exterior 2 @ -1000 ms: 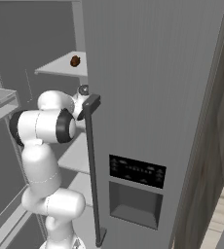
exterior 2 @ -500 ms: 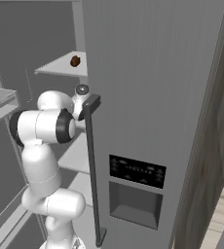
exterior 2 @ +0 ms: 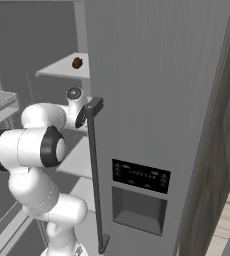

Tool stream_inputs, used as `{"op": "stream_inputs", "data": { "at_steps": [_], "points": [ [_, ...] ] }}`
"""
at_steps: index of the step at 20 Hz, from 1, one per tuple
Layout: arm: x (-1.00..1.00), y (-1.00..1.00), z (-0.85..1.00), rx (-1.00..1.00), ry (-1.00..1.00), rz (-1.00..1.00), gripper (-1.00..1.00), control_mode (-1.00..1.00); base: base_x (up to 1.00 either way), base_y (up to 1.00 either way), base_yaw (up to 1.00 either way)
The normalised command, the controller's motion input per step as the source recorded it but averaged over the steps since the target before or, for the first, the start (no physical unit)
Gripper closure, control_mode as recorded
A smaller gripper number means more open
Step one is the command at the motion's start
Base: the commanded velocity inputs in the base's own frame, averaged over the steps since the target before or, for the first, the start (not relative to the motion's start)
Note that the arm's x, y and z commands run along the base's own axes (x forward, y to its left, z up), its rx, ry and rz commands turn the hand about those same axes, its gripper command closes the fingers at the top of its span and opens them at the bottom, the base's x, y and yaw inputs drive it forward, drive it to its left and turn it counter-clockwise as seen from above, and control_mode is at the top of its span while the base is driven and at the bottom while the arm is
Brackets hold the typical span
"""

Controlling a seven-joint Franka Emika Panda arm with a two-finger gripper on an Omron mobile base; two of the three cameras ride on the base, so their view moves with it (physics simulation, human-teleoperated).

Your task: Transport the fish and sweet potato to the fridge. Place the fish on the rack containing meat and place the sweet potato on the rack containing the vegetable, ensuring meats and vegetables are on different racks.

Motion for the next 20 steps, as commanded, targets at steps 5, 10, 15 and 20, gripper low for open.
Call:
{"op": "stream_inputs", "data": {
  "at_steps": [5, 10, 15, 20],
  "points": [
    [-0.91, 0.03, 0.52, 0.0, -0.12, -0.01, -1.0, -1.0, 0.0, 0.0, 0.0],
    [-1.0, 0.0, 0.86, 0.01, -0.02, 0.0, -1.0, -1.0, 0.0, 0.0, 0.0],
    [-1.0, -0.09, 0.97, 0.06, 0.09, 0.0, -1.0, -1.0, 0.0, 0.0, 0.0],
    [-1.0, -0.14, 0.9, 0.11, 0.07, 0.0, -1.0, -1.0, 0.0, 0.0, 0.0]
  ]
}}
